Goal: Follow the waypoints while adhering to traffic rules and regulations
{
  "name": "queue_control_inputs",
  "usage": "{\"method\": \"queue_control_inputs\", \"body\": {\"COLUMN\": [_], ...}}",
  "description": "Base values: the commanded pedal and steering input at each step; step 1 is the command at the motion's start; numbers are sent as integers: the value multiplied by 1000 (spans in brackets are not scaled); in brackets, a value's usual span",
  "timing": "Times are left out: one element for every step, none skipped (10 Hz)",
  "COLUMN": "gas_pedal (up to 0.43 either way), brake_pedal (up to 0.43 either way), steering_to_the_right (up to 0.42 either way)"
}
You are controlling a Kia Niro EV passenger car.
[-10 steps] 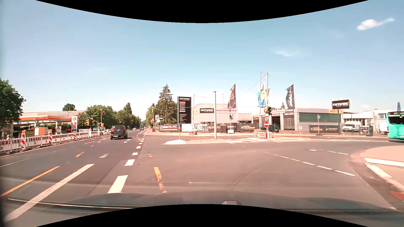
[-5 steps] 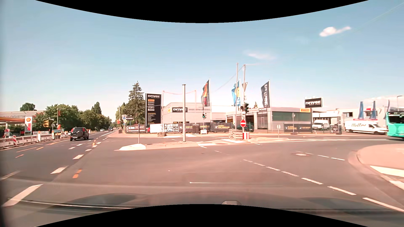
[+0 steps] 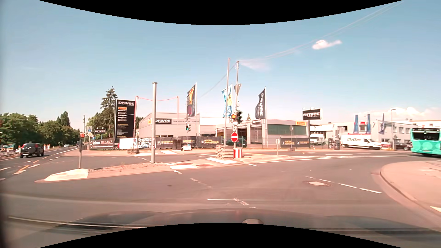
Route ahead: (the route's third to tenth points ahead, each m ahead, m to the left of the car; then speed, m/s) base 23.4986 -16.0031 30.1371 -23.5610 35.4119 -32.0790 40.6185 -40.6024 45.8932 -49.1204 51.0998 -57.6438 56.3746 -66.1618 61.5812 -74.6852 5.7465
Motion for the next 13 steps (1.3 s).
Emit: {"method": "queue_control_inputs", "body": {"gas_pedal": [28,28,28,28,28,39,47,47,47,47,59,59,67], "brake_pedal": [0,0,0,0,0,0,0,0,0,0,0,0,0], "steering_to_the_right": [222,221,220,220,220,218,216,215,214,213,211,210,209]}}
